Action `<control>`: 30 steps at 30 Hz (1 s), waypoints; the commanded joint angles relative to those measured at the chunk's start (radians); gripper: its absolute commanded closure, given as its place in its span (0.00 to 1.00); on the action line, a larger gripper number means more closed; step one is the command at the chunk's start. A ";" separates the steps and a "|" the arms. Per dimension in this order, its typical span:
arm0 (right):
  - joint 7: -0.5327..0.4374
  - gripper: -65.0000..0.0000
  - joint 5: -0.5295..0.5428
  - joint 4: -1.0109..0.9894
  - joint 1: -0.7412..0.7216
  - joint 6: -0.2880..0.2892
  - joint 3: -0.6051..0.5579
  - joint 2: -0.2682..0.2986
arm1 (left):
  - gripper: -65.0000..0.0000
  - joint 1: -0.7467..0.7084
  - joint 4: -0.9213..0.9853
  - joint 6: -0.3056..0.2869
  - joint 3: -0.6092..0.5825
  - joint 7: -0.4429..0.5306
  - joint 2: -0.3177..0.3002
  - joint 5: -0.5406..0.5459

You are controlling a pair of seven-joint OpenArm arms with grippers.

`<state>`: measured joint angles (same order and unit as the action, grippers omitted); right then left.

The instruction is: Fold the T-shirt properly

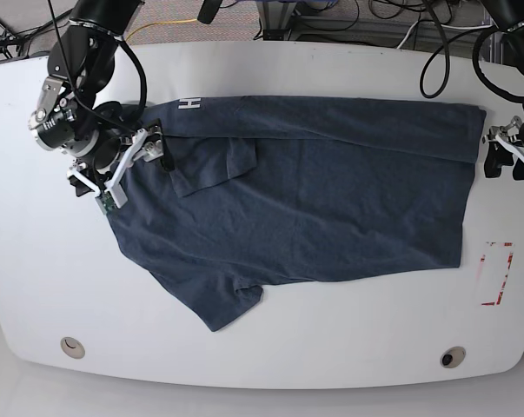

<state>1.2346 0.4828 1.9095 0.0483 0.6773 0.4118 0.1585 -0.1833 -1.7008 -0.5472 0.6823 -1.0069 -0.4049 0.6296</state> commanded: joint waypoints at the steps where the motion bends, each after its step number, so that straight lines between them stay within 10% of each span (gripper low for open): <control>1: -0.031 0.00 -0.039 -0.046 -0.051 0.000 -0.067 0.013 | 0.44 0.008 -0.018 0.002 0.009 0.013 -0.025 0.013; 22: -0.286 0.00 -0.235 -0.370 -0.149 -0.001 -0.294 0.019 | 0.45 -0.012 -0.011 0.006 0.014 0.015 -0.024 0.011; 30: -0.327 0.37 -0.235 -0.371 -0.152 -0.001 -0.294 0.019 | 0.45 -0.012 -0.011 0.006 0.009 0.015 -0.022 0.011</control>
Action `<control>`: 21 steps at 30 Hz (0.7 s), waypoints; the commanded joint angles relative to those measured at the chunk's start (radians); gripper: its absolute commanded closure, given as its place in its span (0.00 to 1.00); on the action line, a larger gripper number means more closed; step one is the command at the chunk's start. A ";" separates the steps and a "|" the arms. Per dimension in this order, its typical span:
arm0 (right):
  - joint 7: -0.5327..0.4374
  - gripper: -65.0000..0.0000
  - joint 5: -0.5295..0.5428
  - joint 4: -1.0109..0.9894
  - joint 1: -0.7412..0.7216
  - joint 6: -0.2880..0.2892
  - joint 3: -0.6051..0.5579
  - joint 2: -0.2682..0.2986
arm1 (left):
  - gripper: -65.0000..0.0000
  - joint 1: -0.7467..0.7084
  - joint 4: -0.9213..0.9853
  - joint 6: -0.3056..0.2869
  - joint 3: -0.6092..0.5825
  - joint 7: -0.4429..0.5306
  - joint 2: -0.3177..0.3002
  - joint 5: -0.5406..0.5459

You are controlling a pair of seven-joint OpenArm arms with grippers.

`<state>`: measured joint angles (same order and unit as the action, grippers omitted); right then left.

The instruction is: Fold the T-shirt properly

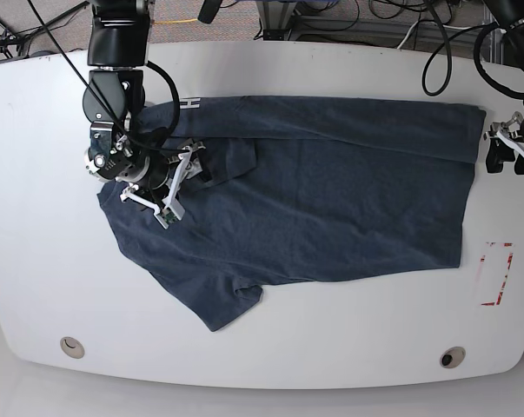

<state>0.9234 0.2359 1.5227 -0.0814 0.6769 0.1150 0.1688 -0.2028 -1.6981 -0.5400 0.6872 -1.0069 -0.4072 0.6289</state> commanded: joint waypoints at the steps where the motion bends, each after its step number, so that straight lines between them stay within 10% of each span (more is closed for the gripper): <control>1: -0.016 0.40 0.012 0.016 -0.024 -0.001 0.002 0.008 | 0.45 0.007 -0.013 -0.001 0.004 0.015 -0.020 0.012; 16: -0.071 0.34 0.009 -0.089 -0.064 -0.012 0.009 0.028 | 0.45 0.007 -0.013 -0.001 0.004 0.015 -0.020 0.012; 21: -0.076 0.52 0.009 -0.090 -0.064 -0.012 0.009 0.031 | 0.45 0.007 -0.013 -0.001 0.004 0.015 -0.020 0.012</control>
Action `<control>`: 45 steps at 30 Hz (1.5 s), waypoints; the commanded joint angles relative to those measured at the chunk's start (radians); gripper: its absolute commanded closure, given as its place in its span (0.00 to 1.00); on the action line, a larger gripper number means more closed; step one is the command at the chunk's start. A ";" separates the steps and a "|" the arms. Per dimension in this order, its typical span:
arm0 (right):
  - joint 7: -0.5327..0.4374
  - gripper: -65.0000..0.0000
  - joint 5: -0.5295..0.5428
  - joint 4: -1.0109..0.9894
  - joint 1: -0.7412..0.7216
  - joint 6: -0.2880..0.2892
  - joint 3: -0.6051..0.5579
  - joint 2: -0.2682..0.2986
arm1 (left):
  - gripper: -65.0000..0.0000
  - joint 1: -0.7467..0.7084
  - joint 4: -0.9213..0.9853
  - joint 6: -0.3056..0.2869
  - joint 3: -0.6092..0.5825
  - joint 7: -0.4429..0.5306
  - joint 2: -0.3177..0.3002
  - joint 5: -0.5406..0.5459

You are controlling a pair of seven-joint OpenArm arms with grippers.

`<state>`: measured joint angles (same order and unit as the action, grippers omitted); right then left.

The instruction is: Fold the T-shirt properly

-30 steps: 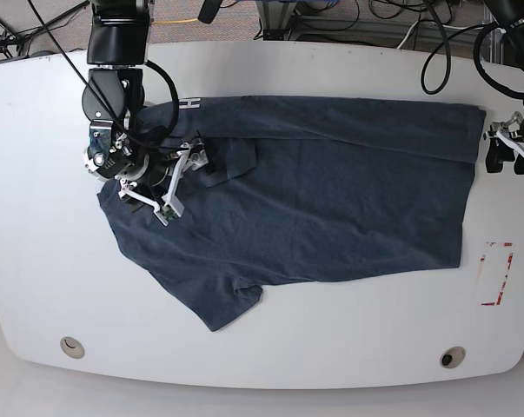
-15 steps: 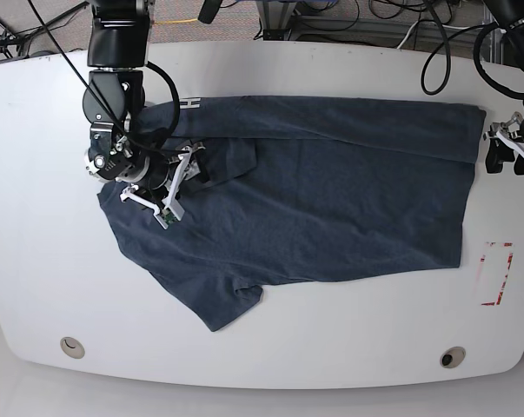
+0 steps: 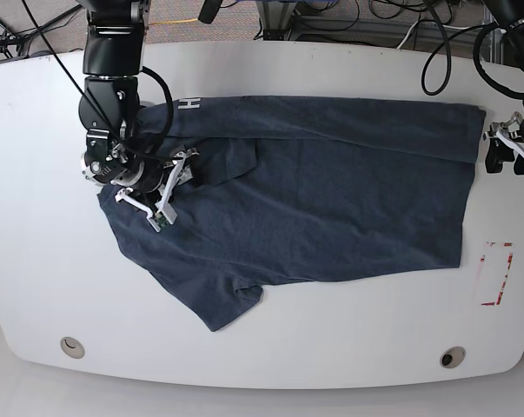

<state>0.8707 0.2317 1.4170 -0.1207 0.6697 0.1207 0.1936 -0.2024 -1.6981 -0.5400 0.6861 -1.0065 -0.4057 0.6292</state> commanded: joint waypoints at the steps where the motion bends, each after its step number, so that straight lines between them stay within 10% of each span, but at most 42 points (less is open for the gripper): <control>1: -0.023 0.60 0.013 0.015 -0.023 -0.005 0.003 0.007 | 0.45 0.007 -0.013 -0.001 0.005 0.015 -0.022 0.011; 8: -0.023 1.00 0.013 0.021 -0.017 -0.005 0.001 0.007 | 0.45 0.007 -0.013 -0.001 0.005 0.015 -0.022 0.011; 30: 0.063 1.00 0.015 0.308 -0.006 -0.005 0.001 0.007 | 0.45 0.005 -0.013 -0.001 0.004 0.015 -0.022 0.011; 45: 0.055 1.00 0.015 0.146 -0.133 0.003 -0.005 -0.001 | 0.45 -0.013 -0.013 -0.001 0.005 0.015 -0.022 0.011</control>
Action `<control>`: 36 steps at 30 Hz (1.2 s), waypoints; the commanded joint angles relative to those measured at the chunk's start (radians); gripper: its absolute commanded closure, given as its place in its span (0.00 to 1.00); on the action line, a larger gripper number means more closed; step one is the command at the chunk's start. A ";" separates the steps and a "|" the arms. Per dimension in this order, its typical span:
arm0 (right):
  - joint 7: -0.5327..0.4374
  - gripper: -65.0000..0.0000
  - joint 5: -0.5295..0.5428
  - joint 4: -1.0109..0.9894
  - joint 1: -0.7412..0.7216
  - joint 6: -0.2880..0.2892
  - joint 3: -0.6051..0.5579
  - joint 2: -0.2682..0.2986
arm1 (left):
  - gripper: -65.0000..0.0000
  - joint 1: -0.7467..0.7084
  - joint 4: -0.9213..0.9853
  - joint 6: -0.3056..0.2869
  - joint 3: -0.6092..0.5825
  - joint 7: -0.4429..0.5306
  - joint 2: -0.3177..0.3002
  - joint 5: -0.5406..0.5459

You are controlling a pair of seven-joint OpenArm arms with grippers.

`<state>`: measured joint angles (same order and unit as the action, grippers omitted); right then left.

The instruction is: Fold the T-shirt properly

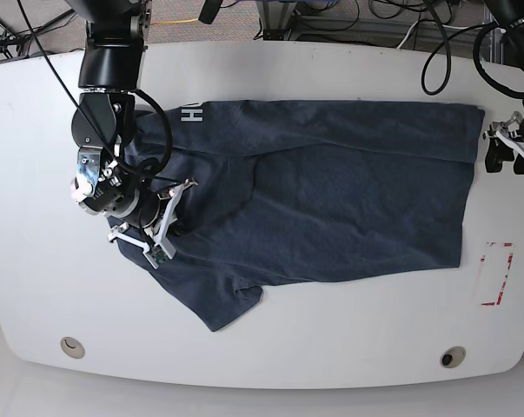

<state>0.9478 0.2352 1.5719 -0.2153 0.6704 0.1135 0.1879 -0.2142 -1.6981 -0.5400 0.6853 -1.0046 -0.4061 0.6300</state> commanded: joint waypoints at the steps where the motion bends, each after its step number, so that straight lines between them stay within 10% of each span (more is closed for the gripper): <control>1: -0.022 1.00 0.011 -0.031 -0.045 0.002 0.002 0.005 | 0.45 -0.001 -0.013 -0.001 0.006 0.013 -0.021 0.011; 4: -0.026 0.94 0.011 -0.055 -0.055 -0.004 0.002 0.005 | 0.45 -0.003 -0.013 -0.001 0.006 0.013 -0.021 0.011; 15: 0.001 0.17 0.020 0.095 0.067 0.002 0.139 0.054 | 0.45 -0.001 -0.020 -0.001 -0.086 0.013 -0.020 0.011; 24: 0.029 0.32 0.057 0.384 0.307 0.007 0.186 0.038 | 0.47 0.003 -0.017 0.002 -0.175 0.016 0.075 0.011; 31: 0.029 0.58 0.293 0.430 0.455 0.002 0.186 0.032 | 0.58 -0.035 -0.013 0.022 -0.209 0.017 0.078 0.011; 36: 0.027 0.87 0.341 0.408 0.492 -0.004 0.185 0.012 | 0.85 -0.057 -0.012 0.022 -0.177 0.063 0.085 -0.080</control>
<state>0.9997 0.5575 1.9743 0.2871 0.6727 0.2947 0.2031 -0.2859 -1.6966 -0.5167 0.5034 -0.9813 -0.3042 0.5674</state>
